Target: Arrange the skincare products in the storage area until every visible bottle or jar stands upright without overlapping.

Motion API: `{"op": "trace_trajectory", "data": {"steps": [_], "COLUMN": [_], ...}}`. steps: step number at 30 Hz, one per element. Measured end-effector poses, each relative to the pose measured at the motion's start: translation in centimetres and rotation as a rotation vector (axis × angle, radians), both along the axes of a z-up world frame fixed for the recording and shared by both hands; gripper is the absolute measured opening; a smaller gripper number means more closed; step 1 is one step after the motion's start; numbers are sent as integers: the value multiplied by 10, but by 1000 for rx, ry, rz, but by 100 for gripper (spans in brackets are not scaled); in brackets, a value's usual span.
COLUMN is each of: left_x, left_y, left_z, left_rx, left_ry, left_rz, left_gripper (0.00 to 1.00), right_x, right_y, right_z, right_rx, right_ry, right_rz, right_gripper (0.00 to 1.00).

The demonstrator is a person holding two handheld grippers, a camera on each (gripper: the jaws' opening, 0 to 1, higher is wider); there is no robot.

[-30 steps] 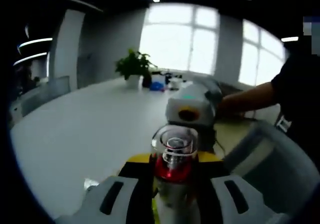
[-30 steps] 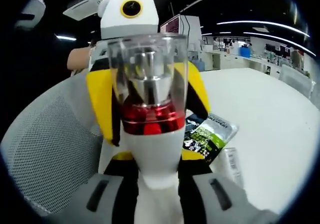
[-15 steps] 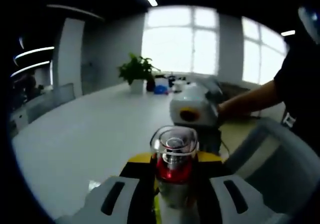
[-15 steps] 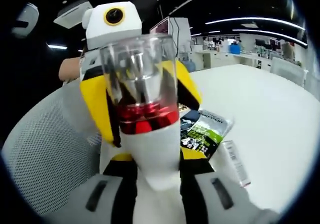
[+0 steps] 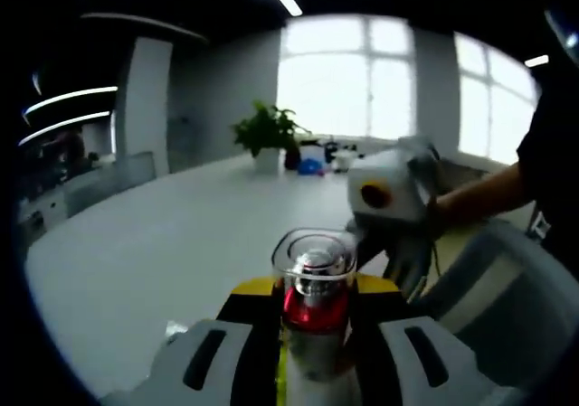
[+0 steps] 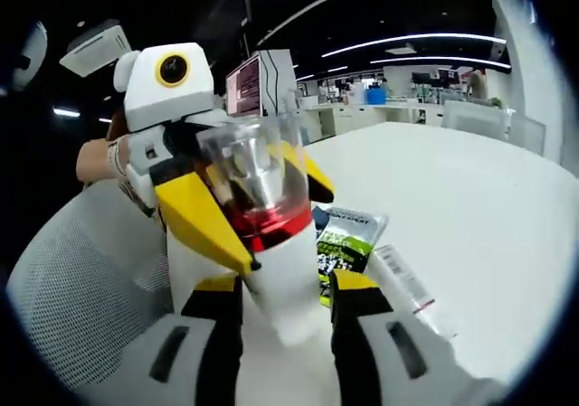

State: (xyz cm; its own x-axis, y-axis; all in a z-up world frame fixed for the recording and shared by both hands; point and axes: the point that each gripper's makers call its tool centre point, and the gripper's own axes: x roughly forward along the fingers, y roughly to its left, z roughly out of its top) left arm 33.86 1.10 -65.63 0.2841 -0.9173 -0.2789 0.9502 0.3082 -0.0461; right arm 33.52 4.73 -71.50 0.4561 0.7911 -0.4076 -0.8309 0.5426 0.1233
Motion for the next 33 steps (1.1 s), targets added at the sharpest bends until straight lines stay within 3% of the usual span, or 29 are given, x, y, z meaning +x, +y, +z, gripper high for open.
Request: {"op": "trace_trajectory", "data": {"steps": [12,23,29,33], "left_x": [-2,-4,-3,-3], "left_y": [-3,-5,8,22], "left_z": [1,2,8,0], "left_rx": [-4,7,1,62], "left_ry": [-22,-74,-52,-68], "left_rz": [-6,-25,-13,4], "left_gripper": [26,26,28,30], "right_x": [1,-1,1,2], "right_y": [-3,-5,-11,-15], "right_z": [-1,-1,-1,-1], "right_rx": [-66,-68,-78,-80], "right_ry": [-63,-77,-77,-74], "right_rz": [28,78,92,98], "right_gripper": [31,30,30,30]}}
